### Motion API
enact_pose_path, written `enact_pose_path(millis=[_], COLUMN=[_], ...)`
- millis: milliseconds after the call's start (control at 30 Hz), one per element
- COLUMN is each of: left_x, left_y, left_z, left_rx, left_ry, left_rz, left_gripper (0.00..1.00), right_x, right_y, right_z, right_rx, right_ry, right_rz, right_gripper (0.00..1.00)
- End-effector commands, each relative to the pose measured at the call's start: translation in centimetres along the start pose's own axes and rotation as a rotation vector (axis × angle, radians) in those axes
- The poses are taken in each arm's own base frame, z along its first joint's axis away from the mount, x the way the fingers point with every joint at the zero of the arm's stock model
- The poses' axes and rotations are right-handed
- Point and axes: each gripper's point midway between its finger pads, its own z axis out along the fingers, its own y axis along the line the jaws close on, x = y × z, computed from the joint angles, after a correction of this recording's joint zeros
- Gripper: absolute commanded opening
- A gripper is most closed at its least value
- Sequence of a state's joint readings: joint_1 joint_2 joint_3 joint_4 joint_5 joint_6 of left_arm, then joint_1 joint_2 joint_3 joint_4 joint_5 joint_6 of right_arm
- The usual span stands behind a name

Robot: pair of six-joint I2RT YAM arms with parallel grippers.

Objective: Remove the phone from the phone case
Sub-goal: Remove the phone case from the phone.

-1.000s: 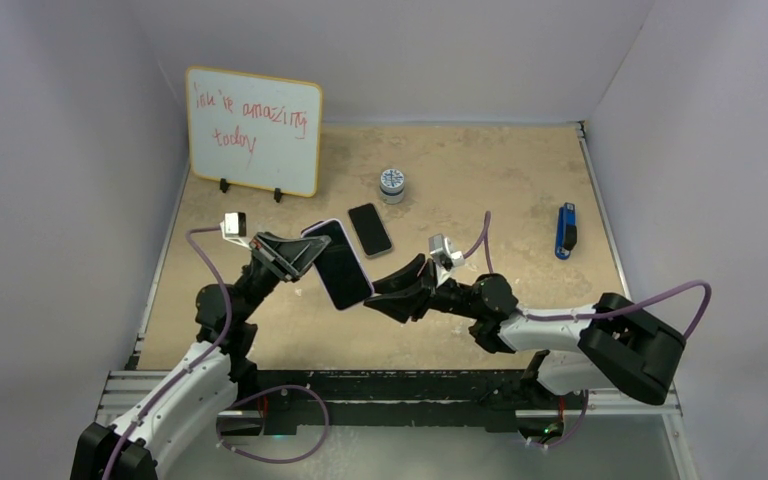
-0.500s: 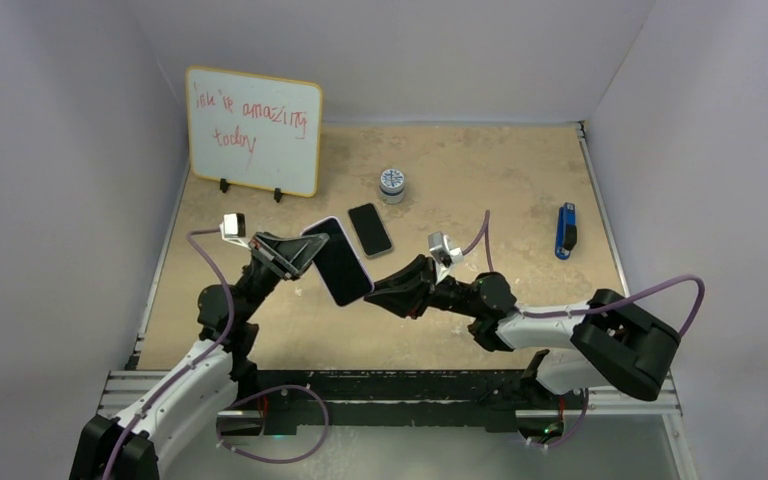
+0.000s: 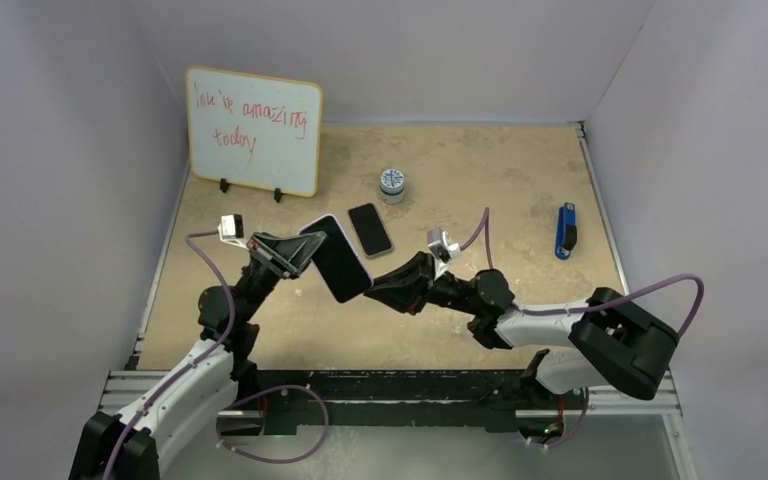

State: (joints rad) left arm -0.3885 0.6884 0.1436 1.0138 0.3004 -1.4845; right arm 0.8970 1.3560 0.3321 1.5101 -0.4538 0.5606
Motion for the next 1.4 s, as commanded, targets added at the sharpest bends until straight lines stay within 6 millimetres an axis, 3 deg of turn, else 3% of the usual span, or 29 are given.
enact_pose_path(millis=[0, 433, 900, 1167, 1367], left_x=[1.3, 2.5, 7.1, 7.8, 9.1], left_y=[-4.7, -3.0, -3.2, -0.9, 2.1], left_z=[-0.5, 0.0, 1.1, 1.6, 1.8], left_rx=[0.168, 0.121, 0.160, 0.093, 0.004], left_ry=[0.080, 0.105, 0.193, 0.201, 0.228], left_rz=[-0.053, -0.040, -0.099, -0.080, -0.044], left_gripper=[0.00, 0.00, 0.00, 0.00, 0.00], right_x=[-2.2, -4.4, -5.3, -6.2, -6.4], right_y=[-3.3, -2.2, -5.0, -5.4, -5.7], right_z=[1.0, 1.6, -0.3, -1.5, -2.2], right_rx=[0.131, 0.102, 0.271, 0.303, 0.320], right_ry=[-0.076, -0.140, -0.230, -0.269, -0.280], right_rz=[-0.021, 0.032, 0.123, 0.114, 0.122], right_gripper=[0.15, 0.15, 0.15, 0.17, 0.20])
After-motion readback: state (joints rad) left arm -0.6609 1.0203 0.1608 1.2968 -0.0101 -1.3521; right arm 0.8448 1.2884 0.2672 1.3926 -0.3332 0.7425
